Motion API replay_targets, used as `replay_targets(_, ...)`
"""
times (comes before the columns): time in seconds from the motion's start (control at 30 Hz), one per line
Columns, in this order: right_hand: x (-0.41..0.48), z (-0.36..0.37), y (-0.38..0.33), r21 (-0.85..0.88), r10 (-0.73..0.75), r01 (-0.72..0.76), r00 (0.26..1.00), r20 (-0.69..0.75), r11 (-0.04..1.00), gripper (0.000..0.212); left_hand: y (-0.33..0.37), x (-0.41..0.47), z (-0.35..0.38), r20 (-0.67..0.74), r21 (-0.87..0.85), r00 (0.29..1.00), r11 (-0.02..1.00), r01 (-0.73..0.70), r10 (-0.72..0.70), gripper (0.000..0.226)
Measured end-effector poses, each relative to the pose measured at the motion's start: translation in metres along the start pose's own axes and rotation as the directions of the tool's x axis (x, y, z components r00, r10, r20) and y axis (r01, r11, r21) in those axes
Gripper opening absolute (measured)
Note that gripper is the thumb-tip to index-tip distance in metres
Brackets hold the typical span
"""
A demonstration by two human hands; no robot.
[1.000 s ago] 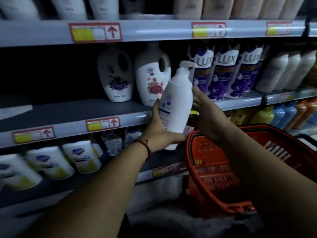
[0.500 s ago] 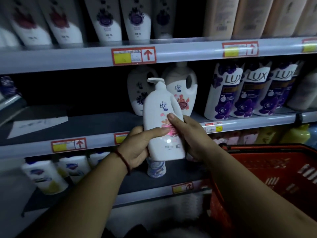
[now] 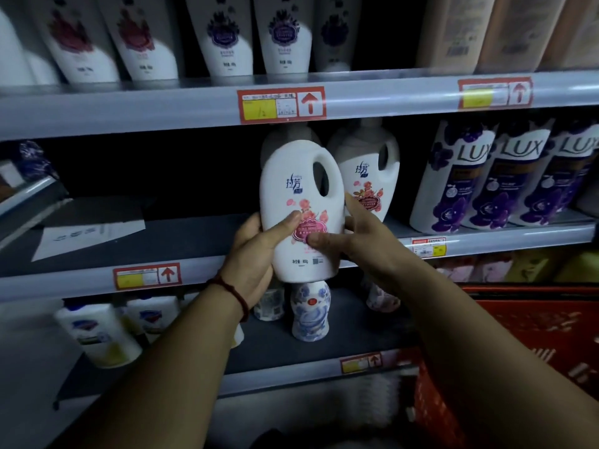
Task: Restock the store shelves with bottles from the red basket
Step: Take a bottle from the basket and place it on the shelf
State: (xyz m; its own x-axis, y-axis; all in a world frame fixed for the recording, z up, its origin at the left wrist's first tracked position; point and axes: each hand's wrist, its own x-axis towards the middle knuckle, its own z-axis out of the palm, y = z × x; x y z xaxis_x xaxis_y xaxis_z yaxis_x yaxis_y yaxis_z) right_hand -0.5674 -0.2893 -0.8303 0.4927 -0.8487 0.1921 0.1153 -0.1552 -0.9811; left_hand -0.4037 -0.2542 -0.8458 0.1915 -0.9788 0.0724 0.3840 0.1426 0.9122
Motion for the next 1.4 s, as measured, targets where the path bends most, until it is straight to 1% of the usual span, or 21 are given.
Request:
replay_targets(0.1,0.006,-0.001,0.001,-0.051,-0.04,0.037,0.998,-0.043,0.998,0.057,-0.002,0.007,-0.001,0.026,0.074,0.997,0.994,-0.075,0.073,0.038)
replay_targets(0.27,0.028,0.001,0.003,-0.124,-0.108,0.093,0.987,-0.121,0.988,0.062,0.005,0.022,-0.003,-0.053,0.125,0.987,0.982,-0.142,0.149,0.038)
replay_targets(0.37,0.042,0.004,0.007,-0.169,-0.141,0.114,0.978,-0.157,0.979,0.064,0.004,0.033,-0.003,-0.063,0.121,0.983,0.979,-0.166,0.174,0.037)
replay_targets(0.5,0.058,0.005,0.017,-0.153,-0.168,0.137,0.963,-0.21,0.979,0.064,0.003,0.047,-0.007,-0.035,0.165,0.981,0.969,-0.185,0.193,0.041)
replay_targets(0.67,0.068,0.01,0.026,-0.159,-0.177,0.143,0.958,-0.225,0.977,0.063,0.001,0.061,-0.02,0.014,0.23,0.974,0.948,-0.222,0.225,0.038)
replay_targets(0.77,0.073,0.014,0.032,-0.179,-0.19,0.148,0.949,-0.252,0.973,0.06,-0.004,0.067,-0.029,0.027,0.358,0.958,0.892,-0.276,0.286,0.044)
replay_targets(0.8,0.074,0.015,0.036,-0.21,-0.204,0.149,0.941,-0.271,0.966,0.06,-0.005,0.069,-0.032,0.026,0.397,0.955,0.873,-0.282,0.297,0.048)
replay_targets(0.9,0.079,0.021,0.045,-0.328,-0.251,0.145,0.918,-0.307,0.933,0.063,-0.01,0.074,-0.037,0.01,0.436,0.955,0.858,-0.27,0.295,0.051)
replay_targets(1.0,0.086,0.027,0.056,-0.37,-0.235,0.095,0.905,-0.354,0.924,0.072,-0.016,0.078,-0.038,-0.02,0.517,0.949,0.816,-0.259,0.314,0.05)
replay_targets(1.07,0.087,0.03,0.065,-0.393,-0.22,0.057,0.896,-0.385,0.918,0.075,-0.021,0.078,-0.036,-0.073,0.585,0.943,0.78,-0.223,0.324,0.051)
replay_targets(1.17,0.082,0.033,0.073,-0.422,-0.197,0.005,0.889,-0.414,0.907,0.065,-0.025,0.076,-0.031,-0.16,0.684,0.929,0.716,-0.14,0.334,0.055)
replay_targets(1.23,0.08,0.033,0.075,-0.457,-0.2,-0.019,0.882,-0.426,0.889,0.063,-0.028,0.074,-0.029,-0.184,0.725,0.913,0.678,-0.124,0.364,0.051)
replay_targets(1.3,0.08,0.032,0.075,-0.48,-0.202,-0.033,0.881,-0.429,0.876,0.061,-0.031,0.073,-0.027,-0.198,0.722,0.904,0.68,-0.127,0.379,0.043)
replay_targets(1.4,0.077,0.027,0.071,-0.492,-0.18,-0.047,0.897,-0.404,0.869,0.046,-0.033,0.071,-0.025,-0.193,0.707,0.907,0.694,-0.135,0.373,0.043)
